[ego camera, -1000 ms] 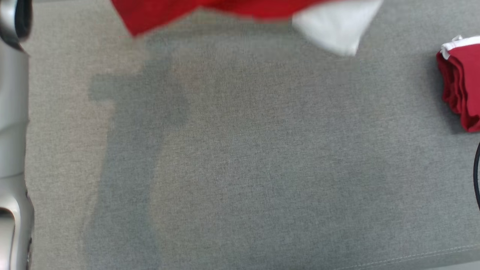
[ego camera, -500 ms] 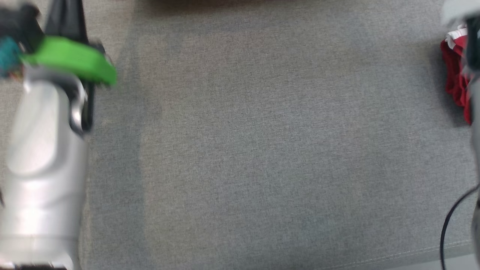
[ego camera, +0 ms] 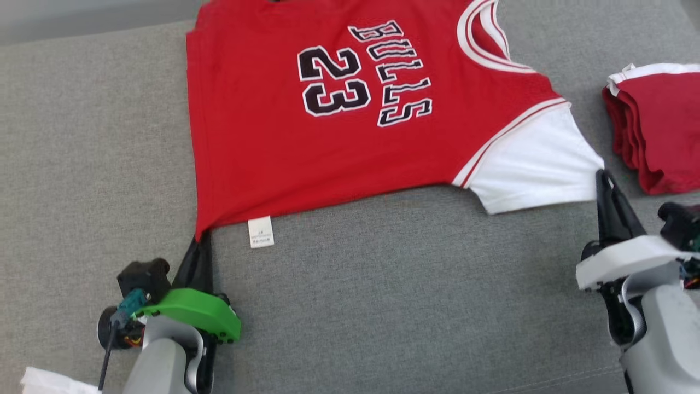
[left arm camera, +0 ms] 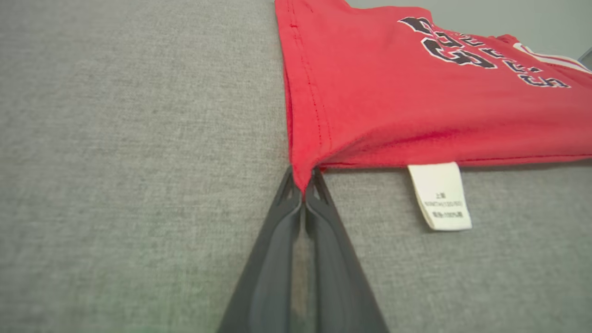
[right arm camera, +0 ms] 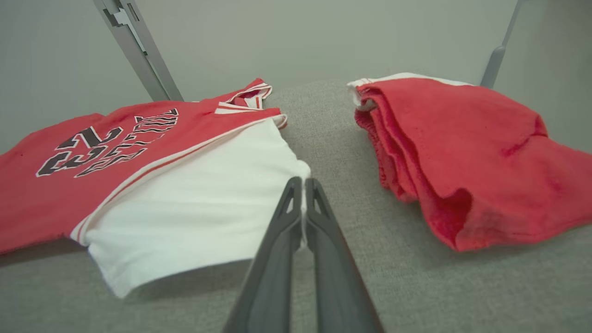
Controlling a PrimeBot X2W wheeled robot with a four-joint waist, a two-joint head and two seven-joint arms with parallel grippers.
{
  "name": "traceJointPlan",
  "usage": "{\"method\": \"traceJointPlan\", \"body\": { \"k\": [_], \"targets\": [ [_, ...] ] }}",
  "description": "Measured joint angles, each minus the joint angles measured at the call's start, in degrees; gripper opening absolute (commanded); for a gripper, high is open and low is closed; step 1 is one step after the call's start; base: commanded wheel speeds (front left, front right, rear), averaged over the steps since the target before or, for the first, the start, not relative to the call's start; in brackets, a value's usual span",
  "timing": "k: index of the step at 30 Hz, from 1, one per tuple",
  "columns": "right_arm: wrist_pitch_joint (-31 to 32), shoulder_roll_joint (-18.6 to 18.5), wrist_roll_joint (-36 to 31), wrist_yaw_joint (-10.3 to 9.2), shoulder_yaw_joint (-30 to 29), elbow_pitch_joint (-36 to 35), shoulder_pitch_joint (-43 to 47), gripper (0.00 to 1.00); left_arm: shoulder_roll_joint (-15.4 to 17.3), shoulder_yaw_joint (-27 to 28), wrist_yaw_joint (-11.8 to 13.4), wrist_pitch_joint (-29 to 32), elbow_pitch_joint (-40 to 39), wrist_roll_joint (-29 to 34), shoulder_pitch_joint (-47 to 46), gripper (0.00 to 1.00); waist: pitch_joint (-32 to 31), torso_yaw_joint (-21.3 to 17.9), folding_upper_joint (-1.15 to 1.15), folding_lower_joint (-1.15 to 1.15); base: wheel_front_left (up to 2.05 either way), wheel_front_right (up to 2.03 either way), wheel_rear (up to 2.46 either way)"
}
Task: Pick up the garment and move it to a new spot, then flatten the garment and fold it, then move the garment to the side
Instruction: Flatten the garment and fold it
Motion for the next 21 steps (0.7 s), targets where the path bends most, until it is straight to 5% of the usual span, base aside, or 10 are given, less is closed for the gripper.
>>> {"method": "traceJointPlan", "body": {
  "k": [21],
  "targets": [
    [0.00, 4.74, -0.42, 0.01, -1.44, 2.15, 23.31, 0.00, -0.99, 1.31, 0.25, 0.01, -6.02, -2.11, 25.06, 0.00, -14.49, -0.26, 0.00, 0.00, 0.00, 0.00, 0.00]
  ]
}}
